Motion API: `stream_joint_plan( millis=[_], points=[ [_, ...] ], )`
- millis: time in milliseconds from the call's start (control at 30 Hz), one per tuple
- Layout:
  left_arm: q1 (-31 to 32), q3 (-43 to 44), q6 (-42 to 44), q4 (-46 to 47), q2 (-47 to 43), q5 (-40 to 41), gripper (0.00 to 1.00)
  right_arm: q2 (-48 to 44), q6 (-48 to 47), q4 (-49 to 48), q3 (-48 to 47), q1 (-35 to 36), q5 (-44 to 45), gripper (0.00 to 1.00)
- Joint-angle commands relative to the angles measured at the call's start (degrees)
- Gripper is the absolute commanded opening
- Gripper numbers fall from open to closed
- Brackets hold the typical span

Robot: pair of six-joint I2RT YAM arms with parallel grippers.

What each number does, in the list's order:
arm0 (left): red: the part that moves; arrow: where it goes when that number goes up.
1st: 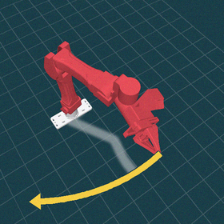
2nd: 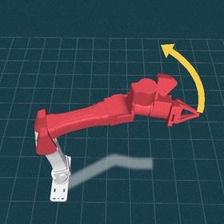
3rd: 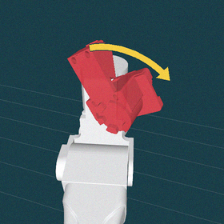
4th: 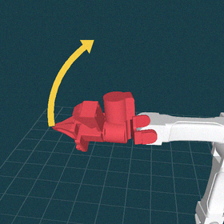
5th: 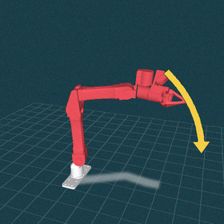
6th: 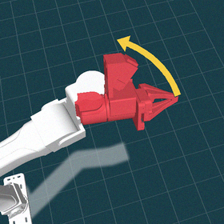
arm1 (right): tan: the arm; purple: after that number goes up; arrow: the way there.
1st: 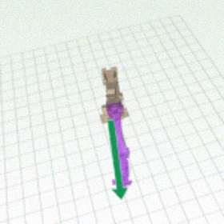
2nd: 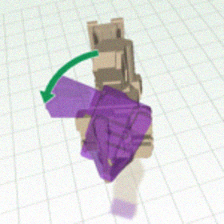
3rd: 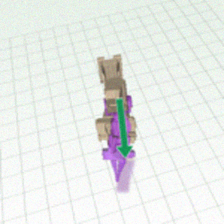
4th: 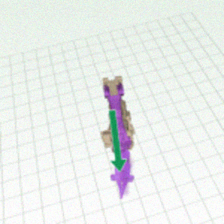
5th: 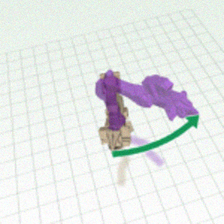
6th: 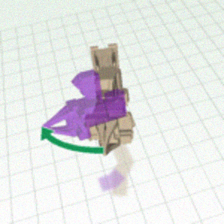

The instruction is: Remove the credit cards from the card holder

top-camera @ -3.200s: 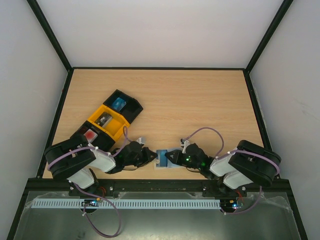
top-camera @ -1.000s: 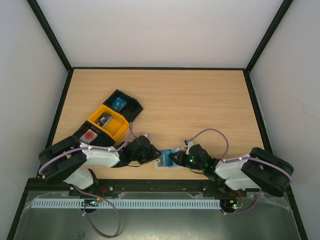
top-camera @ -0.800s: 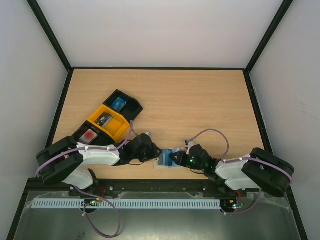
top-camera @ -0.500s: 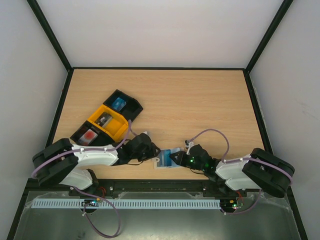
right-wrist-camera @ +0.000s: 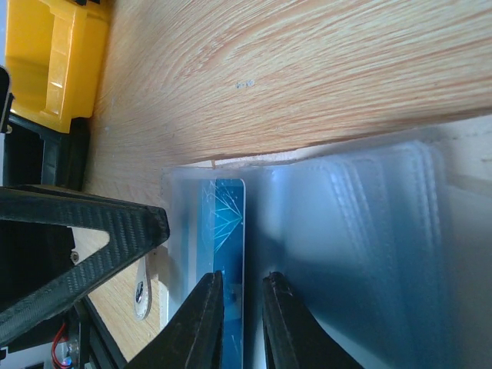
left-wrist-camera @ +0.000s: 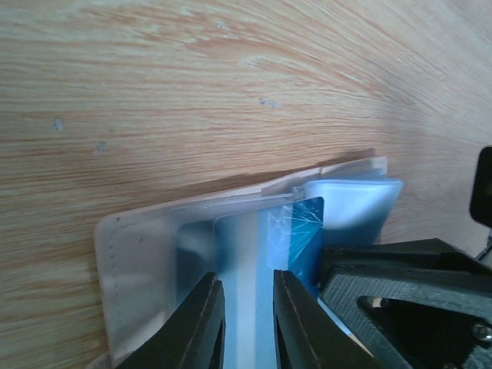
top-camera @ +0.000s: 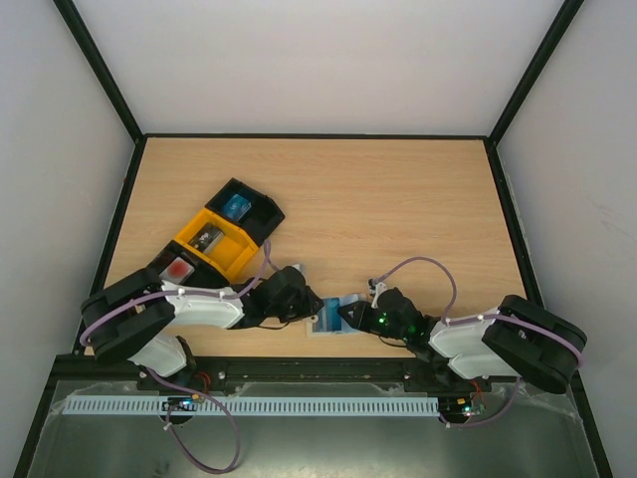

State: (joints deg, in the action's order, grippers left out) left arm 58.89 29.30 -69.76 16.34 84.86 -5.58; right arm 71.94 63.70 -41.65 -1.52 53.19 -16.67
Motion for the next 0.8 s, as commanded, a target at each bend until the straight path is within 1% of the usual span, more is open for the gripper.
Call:
stream_joint_plan(
  millis=[0,433,767],
  points=[
    [0.42,0.06,0.68,0.47,1.02,0.65,0.2,-0.44,0.5,2.71,1.39,-0.19,1.02,0.16],
    [0.21,-6.4,-2.98,6.78,3.03,-0.25,0.18,2.26,1.28,-0.11,0.65,-0.15,-0.37,0.16],
    [0.54,-7.45,-3.87,7.14,3.3,-0.22,0.17,5.76,2.42,-4.61,0.16,-0.19,-2.48,0.16]
  ],
)
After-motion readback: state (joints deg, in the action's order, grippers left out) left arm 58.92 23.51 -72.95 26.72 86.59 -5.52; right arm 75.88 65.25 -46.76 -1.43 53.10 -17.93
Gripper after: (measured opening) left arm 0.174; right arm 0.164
